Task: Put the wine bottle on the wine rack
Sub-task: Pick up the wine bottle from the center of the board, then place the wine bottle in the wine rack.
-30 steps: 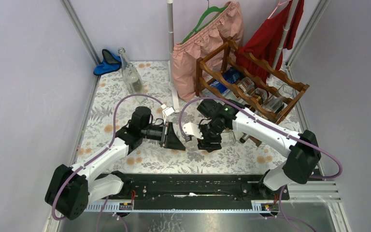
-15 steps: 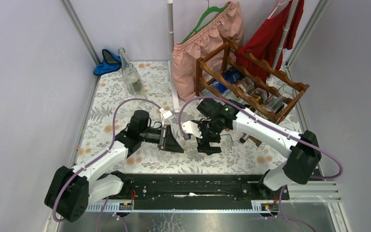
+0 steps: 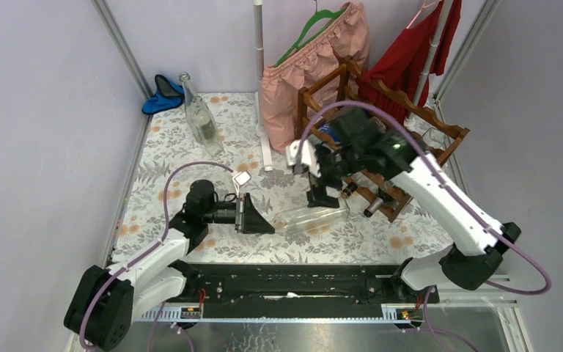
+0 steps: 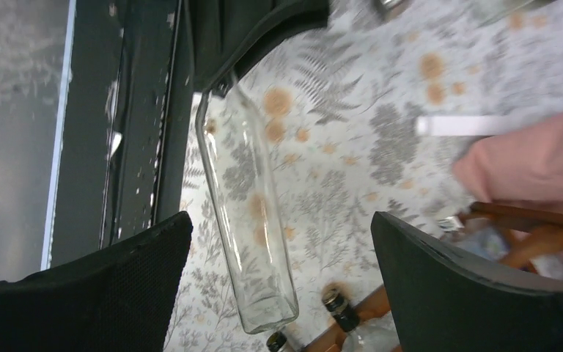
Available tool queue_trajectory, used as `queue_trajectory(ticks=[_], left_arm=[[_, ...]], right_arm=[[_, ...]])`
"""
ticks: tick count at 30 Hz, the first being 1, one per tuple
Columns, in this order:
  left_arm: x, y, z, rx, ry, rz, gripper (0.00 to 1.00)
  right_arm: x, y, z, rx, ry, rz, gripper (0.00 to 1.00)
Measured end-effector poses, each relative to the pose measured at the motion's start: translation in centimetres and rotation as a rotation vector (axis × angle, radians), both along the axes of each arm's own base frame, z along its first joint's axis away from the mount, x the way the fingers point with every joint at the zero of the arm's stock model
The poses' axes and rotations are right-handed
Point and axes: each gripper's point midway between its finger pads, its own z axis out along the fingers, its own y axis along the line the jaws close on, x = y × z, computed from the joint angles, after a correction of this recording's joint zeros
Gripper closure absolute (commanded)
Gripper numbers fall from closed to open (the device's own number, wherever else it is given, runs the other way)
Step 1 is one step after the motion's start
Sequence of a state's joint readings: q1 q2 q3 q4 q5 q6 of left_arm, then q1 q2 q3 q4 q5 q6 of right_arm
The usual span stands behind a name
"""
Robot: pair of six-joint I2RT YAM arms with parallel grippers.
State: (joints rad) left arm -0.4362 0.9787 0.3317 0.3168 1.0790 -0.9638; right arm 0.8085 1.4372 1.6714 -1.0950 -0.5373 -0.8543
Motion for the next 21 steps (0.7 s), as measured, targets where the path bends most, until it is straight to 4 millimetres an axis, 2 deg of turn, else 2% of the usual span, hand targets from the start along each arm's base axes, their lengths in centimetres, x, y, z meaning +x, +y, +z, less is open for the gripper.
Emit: queue_trajectory(ticks=[4, 8, 10, 14, 21], left_arm=[[0.3, -0.1, 1.2, -0.054, -0.003, 0.047, 1.0], [1.7, -0.4, 2.9, -0.102, -0.043, 0.123, 1.0], [2.5, -0.8, 3.4, -0.118, -0.065, 0.17, 1.0], [3.8, -2.3, 3.7, -0.121, -0.079, 0.211, 1.0], [5.1, -4.2, 2.7, -0.104, -0.068, 0.236, 1.0]], right_arm=[[0.7, -1.2, 6.5, 0.159, -0.062, -0.075, 0.0], [1.1, -2.7, 11.0, 0.273, -0.116, -0.154, 0.0], [1.2, -3.3, 12.4, 0.313, -0.133, -0.187, 0.0], [1.5, -3.9, 13.4, 0.349, -0.131, -0.234, 0.0], [2.1, -4.1, 12.5, 0.345, -0.101, -0.275, 0.0]])
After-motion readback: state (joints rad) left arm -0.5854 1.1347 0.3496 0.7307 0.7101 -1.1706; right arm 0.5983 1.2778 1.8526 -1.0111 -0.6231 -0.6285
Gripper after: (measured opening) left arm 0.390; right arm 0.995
